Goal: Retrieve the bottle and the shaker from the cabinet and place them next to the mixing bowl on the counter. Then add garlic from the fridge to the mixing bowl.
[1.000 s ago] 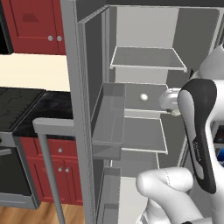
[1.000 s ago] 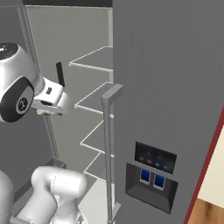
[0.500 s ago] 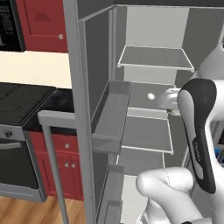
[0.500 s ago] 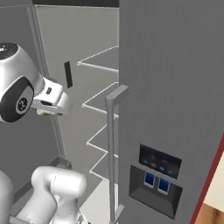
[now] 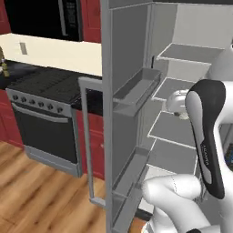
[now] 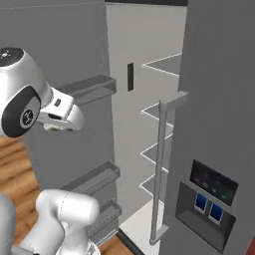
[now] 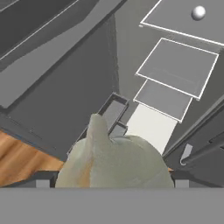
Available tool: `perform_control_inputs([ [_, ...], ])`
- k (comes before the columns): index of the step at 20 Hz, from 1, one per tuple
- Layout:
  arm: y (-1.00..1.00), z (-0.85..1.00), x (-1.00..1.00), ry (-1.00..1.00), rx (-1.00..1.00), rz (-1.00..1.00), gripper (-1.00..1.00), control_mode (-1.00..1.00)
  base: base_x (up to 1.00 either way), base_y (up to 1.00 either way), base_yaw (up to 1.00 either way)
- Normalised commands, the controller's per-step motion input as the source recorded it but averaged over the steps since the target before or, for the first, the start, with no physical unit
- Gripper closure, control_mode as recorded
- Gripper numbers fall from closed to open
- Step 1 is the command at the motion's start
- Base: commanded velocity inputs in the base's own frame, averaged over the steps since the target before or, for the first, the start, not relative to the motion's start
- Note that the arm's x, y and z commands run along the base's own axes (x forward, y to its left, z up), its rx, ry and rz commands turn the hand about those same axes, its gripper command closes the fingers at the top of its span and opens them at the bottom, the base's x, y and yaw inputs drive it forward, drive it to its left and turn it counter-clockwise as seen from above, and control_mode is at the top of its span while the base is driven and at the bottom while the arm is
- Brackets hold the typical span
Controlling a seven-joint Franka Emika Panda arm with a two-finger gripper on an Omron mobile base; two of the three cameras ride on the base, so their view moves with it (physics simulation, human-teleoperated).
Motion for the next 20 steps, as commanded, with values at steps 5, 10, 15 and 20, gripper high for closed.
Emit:
perform_control_inputs([
  [5,0.00,0.00,0.00,0.00,0.00,0.00,1.00,1.00,-0.73,0.50,0.67],
  [10,0.00,0.00,0.00,0.00,0.00,0.00,1.00,1.00,-0.01,0.49,0.93],
  [15,0.00,0.00,0.00,0.00,0.00,0.00,1.00,1.00,0.53,0.62,0.56],
  [20,0.00,0.00,0.00,0.00,0.00,0.00,1.00,1.00,1.00,0.51,0.11],
])
